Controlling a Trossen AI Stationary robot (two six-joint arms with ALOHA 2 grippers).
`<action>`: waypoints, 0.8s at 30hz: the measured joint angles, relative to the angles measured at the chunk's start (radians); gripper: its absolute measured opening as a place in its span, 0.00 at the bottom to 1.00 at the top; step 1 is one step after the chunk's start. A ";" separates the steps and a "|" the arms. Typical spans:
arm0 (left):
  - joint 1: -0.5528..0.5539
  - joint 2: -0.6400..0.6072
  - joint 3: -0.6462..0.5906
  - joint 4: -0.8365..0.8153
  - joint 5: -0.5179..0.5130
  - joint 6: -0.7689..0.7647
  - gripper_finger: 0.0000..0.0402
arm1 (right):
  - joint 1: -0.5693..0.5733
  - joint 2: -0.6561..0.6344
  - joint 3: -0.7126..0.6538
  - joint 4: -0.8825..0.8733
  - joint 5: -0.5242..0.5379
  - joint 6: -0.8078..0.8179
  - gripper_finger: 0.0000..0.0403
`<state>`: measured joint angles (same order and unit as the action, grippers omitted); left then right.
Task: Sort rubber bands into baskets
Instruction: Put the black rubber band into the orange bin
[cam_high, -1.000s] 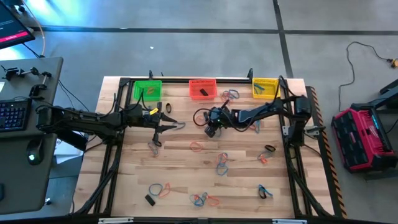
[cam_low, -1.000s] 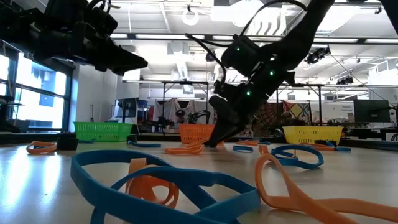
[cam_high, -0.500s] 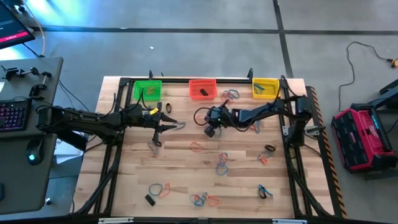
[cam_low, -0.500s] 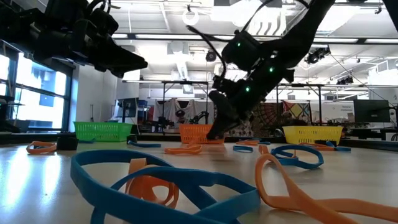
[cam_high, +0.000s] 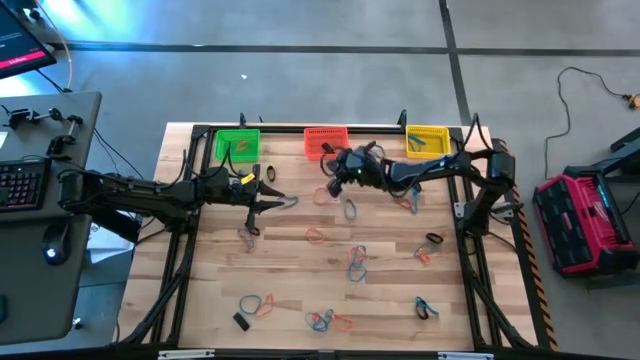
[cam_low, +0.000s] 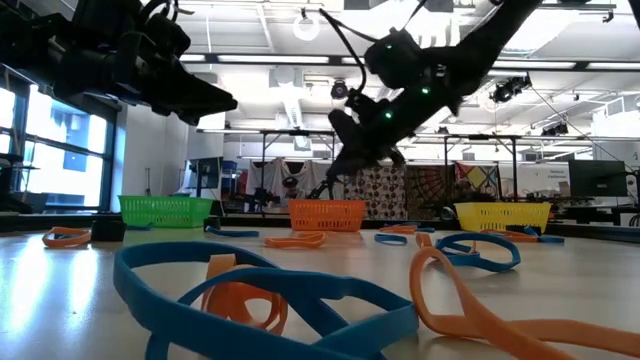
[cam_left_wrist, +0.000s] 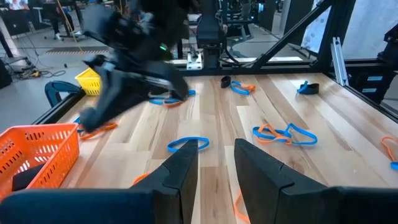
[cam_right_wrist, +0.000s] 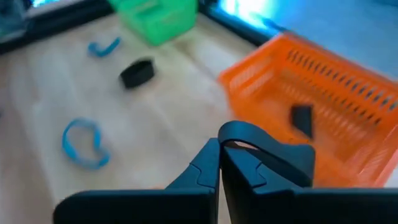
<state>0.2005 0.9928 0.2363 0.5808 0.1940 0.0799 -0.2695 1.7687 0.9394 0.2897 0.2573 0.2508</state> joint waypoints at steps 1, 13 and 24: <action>0.000 0.000 0.000 0.000 0.000 0.000 0.25 | -0.014 0.004 0.021 -0.005 -0.001 -0.005 0.00; 0.002 0.000 0.000 -0.003 -0.004 0.002 0.25 | -0.180 0.127 0.288 -0.319 -0.108 -0.024 0.00; 0.002 0.000 0.000 -0.010 -0.031 0.003 0.25 | -0.241 0.189 0.328 -0.368 -0.173 -0.016 0.00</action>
<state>0.2024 0.9928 0.2363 0.5705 0.1631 0.0826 -0.5104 1.9582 1.2675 -0.0784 0.0848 0.2344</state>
